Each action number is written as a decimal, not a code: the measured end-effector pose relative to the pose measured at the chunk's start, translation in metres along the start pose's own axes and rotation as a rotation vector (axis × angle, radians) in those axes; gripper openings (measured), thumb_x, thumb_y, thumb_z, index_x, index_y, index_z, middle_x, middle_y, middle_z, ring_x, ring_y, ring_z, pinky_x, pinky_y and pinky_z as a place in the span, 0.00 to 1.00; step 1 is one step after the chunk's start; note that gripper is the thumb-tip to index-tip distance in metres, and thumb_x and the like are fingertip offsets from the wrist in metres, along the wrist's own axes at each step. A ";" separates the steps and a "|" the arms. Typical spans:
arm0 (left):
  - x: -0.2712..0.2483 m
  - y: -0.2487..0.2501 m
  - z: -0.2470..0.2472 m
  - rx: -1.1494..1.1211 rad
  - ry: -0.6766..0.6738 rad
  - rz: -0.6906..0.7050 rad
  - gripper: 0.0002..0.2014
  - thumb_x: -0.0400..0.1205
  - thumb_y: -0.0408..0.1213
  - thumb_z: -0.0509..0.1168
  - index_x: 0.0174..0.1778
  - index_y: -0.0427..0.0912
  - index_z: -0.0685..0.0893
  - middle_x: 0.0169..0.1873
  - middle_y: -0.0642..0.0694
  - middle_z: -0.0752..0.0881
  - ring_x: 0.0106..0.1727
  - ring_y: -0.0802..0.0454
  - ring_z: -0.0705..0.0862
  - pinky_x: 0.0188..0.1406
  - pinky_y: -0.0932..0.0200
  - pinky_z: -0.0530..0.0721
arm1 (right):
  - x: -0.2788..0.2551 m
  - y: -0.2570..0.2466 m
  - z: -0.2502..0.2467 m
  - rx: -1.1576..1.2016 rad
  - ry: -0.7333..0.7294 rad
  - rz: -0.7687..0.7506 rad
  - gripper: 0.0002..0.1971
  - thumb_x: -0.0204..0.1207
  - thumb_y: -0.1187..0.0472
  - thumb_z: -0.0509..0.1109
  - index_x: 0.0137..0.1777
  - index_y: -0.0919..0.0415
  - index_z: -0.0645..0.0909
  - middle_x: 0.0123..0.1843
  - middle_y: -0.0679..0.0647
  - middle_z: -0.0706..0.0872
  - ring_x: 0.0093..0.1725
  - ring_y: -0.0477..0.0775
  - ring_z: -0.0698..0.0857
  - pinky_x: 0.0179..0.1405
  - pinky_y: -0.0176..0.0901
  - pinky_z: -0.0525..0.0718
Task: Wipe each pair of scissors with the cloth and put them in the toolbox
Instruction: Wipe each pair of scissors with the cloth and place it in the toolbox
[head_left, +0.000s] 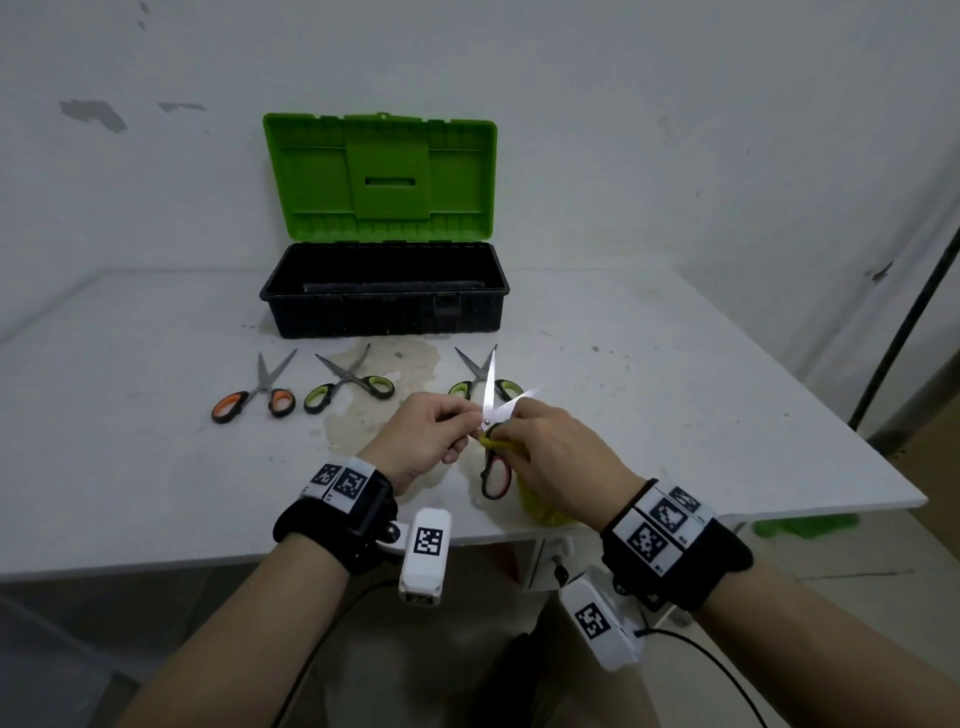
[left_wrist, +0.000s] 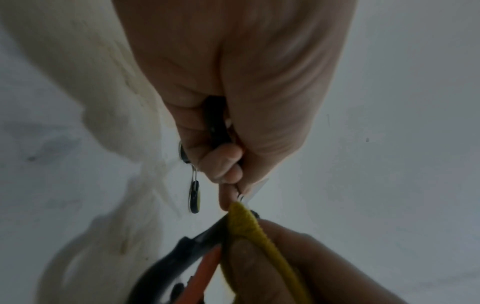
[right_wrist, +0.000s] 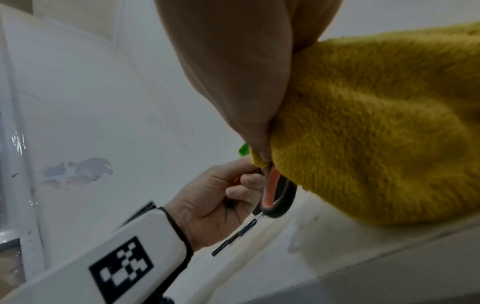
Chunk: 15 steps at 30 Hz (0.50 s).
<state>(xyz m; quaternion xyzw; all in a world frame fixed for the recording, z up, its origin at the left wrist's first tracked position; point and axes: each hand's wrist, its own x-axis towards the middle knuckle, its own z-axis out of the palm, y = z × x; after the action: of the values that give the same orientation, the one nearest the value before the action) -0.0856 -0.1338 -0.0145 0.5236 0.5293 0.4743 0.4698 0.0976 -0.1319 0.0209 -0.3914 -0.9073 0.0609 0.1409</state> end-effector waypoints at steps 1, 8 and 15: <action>-0.001 -0.001 0.000 0.005 -0.002 0.000 0.07 0.85 0.27 0.64 0.51 0.30 0.88 0.30 0.47 0.86 0.28 0.56 0.75 0.23 0.66 0.74 | 0.000 0.001 -0.002 0.001 -0.005 -0.011 0.13 0.84 0.51 0.63 0.60 0.51 0.86 0.51 0.50 0.79 0.46 0.52 0.82 0.43 0.45 0.84; 0.002 0.003 0.004 0.012 0.002 0.037 0.08 0.86 0.28 0.63 0.48 0.34 0.89 0.31 0.44 0.85 0.27 0.57 0.75 0.23 0.65 0.74 | 0.007 0.002 -0.001 -0.011 0.079 0.025 0.11 0.84 0.55 0.63 0.58 0.54 0.86 0.51 0.52 0.79 0.46 0.55 0.82 0.42 0.47 0.84; 0.001 -0.002 0.006 -0.008 0.020 -0.012 0.08 0.86 0.29 0.64 0.50 0.35 0.89 0.34 0.45 0.87 0.28 0.59 0.76 0.24 0.65 0.75 | 0.011 0.005 -0.006 0.018 0.114 0.043 0.11 0.84 0.54 0.63 0.56 0.53 0.86 0.49 0.50 0.79 0.44 0.52 0.82 0.42 0.48 0.84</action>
<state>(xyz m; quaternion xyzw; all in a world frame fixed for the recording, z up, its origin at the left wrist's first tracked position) -0.0803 -0.1328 -0.0175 0.5138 0.5351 0.4789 0.4694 0.0957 -0.1202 0.0280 -0.4125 -0.8886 0.0496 0.1945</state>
